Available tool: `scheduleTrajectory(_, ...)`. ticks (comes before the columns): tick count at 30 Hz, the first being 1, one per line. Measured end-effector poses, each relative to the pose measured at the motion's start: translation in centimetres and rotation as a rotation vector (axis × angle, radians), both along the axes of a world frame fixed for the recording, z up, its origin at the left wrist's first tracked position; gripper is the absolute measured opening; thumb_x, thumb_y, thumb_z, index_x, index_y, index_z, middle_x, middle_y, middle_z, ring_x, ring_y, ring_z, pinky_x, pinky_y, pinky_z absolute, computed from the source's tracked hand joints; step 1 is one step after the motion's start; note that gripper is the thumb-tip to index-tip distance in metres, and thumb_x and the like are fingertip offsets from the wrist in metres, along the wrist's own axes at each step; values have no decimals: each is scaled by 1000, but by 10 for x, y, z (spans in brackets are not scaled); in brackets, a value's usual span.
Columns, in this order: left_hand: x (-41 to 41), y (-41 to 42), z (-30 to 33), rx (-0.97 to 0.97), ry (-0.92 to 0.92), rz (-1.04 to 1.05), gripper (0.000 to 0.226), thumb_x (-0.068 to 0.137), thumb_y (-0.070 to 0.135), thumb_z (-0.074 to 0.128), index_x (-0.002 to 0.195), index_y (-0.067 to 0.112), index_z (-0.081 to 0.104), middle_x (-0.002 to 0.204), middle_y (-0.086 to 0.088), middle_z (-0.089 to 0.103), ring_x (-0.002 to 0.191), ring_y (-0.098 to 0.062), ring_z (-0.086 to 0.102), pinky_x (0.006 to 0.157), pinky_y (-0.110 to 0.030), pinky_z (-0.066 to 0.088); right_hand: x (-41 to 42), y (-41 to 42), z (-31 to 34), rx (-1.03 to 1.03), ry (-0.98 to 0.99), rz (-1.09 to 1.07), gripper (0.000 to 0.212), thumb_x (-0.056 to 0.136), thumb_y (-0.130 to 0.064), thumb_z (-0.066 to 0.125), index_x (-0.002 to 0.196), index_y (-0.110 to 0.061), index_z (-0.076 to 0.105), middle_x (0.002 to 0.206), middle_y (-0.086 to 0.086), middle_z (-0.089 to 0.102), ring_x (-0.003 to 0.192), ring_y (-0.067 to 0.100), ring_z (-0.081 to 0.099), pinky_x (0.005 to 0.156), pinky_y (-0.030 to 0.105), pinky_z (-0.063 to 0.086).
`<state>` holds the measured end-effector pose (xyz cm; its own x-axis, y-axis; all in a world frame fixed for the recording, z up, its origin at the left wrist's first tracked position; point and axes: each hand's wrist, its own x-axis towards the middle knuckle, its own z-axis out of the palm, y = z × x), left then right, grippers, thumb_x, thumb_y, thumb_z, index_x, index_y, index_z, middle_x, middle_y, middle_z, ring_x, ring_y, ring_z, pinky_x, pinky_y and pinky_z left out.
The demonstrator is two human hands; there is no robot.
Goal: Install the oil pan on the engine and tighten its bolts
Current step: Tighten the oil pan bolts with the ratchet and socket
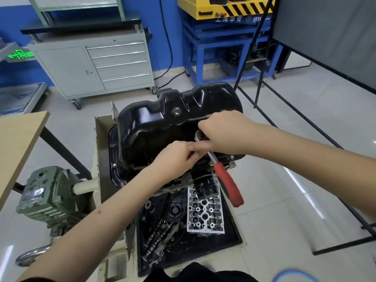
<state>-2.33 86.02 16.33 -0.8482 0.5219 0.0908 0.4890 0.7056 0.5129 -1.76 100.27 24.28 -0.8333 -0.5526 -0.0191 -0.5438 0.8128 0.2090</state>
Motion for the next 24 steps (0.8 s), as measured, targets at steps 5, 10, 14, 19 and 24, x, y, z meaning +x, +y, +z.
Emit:
scheduleTrajectory(5,-3,2,1,-31,46,-26,44,96,22,43,53,23,30,52,8,36,47,-9,35,52,-24,24,-5,7,-1,74,5,221,28,94,-35,43,118,-21,47,96,-1,56,90,23,56,72,33,43)
scheduleTrajectory(10,-5,-5,1,-49,-8,-14,41,95,30,41,55,28,34,47,12,40,44,-3,40,45,-16,31,-5,5,-2,63,75,253,32,92,-46,42,105,-18,50,95,0,59,86,23,58,70,31,41)
scheduleTrajectory(14,-6,-4,1,-15,44,36,43,93,31,46,53,28,31,45,10,36,42,-7,35,45,-21,26,-1,-1,-3,47,86,15,38,90,-57,34,83,-20,35,73,-3,40,66,20,41,44,26,17)
scheduleTrajectory(19,-7,-7,5,-23,-28,-36,34,95,21,43,63,13,49,55,3,47,53,-17,43,55,-28,32,-4,5,-7,75,102,229,31,96,-40,36,117,-18,42,100,1,58,91,24,58,68,32,42)
scheduleTrajectory(24,-7,-9,11,-92,-126,-54,36,95,29,41,65,14,54,57,2,51,54,-14,47,54,-28,38,0,4,0,125,119,283,32,95,-44,35,108,-17,47,94,-1,59,89,22,58,77,28,34)
